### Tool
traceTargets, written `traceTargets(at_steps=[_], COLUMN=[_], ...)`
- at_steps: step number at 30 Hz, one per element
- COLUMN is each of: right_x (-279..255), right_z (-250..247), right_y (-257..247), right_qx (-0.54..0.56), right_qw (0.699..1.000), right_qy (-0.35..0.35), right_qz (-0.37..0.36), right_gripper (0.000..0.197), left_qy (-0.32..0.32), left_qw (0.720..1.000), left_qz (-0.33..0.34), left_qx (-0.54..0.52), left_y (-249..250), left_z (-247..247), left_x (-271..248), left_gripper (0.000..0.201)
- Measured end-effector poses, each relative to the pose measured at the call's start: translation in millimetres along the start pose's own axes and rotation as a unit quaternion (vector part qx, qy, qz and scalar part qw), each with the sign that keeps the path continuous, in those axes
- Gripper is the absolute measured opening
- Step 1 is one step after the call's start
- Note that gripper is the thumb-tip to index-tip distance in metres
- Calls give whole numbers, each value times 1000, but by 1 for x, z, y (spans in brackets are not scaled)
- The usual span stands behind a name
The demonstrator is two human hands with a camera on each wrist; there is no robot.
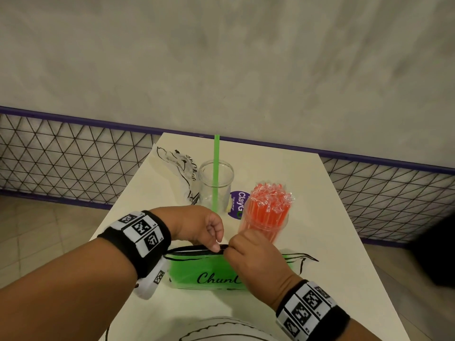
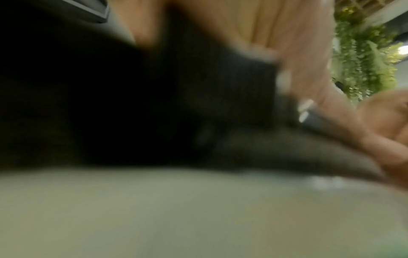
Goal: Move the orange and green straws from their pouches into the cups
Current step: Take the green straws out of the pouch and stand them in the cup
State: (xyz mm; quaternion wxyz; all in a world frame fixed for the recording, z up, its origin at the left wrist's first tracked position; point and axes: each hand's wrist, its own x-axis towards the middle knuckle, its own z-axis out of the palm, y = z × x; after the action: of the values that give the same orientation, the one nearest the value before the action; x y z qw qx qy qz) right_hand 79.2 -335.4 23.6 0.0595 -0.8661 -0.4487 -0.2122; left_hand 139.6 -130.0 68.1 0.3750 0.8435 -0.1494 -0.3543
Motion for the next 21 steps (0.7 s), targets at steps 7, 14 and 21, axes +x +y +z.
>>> traceTargets(at_steps=[7,14,21], right_x=[1,2,14], right_z=[-2,-23,5], right_y=[-8,-30,-6], right_qx=[8,265,189], right_qw=[997,885,961], right_qy=[-80,-383,-166], right_qz=[-7,-10,113], right_gripper=[16,11,27], left_qy=[44,104,116], left_qw=[983,904,919], left_qz=[48,68,78], left_qx=[174,409,370], left_y=[6,3,-17], left_z=[-3,4,31], left_x=[3,5,-5], left_gripper=[23,58,56])
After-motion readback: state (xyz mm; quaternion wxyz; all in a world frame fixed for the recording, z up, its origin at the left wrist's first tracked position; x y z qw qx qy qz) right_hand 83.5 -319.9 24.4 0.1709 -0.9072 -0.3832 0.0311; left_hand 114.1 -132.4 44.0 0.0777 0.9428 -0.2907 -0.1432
